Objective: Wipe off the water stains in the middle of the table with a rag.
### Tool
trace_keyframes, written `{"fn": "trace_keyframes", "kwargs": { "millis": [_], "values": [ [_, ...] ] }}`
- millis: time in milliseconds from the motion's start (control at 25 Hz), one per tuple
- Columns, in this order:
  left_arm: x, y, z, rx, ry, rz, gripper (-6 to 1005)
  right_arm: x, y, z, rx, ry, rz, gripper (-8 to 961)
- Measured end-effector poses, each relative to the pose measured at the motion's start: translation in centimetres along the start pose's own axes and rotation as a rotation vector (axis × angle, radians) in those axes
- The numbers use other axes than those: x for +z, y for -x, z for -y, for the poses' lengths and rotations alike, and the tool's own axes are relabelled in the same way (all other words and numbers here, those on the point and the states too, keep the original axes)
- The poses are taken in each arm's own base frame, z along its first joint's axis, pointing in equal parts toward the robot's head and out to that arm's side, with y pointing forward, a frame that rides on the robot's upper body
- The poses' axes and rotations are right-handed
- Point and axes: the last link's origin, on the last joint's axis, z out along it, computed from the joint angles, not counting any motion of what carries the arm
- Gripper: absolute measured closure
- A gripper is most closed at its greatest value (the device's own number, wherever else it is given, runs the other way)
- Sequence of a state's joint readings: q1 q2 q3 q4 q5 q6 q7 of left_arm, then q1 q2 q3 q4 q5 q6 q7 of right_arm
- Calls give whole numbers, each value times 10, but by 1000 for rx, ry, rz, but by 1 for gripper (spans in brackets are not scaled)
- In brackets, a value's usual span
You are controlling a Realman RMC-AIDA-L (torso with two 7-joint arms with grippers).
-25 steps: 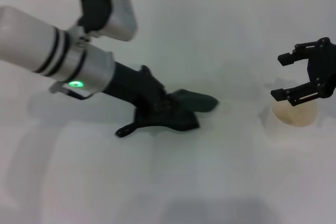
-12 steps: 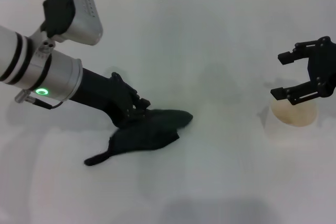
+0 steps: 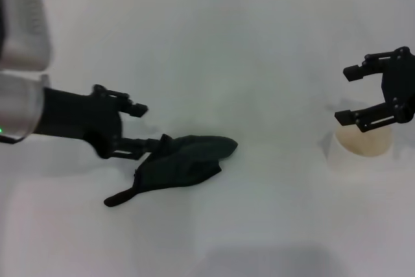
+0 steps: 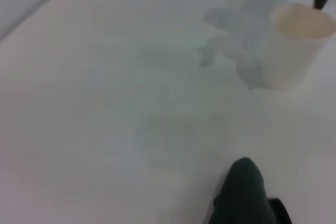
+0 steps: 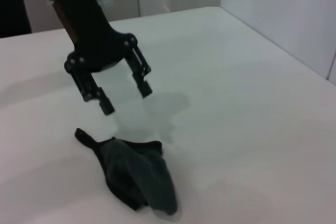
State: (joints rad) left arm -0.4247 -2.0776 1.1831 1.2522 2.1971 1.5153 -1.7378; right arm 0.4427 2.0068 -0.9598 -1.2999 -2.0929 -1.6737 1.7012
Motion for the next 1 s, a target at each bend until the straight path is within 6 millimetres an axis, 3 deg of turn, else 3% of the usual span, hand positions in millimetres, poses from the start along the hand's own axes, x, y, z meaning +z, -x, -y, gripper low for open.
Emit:
{"fn": "trace_keyframes", "kwargs": {
  "millis": [440, 720, 1000],
  "values": [
    [-50, 29, -17, 33, 46, -181, 232, -9, -1, -6, -7, 43, 34, 98],
    [-69, 40, -27, 39, 67, -236, 232, -16, -4, -9, -7, 58, 62, 99],
    [-75, 47, -34, 35, 88, -246, 232, -20, -6, -10, 5, 57, 63, 100]
  ]
}}
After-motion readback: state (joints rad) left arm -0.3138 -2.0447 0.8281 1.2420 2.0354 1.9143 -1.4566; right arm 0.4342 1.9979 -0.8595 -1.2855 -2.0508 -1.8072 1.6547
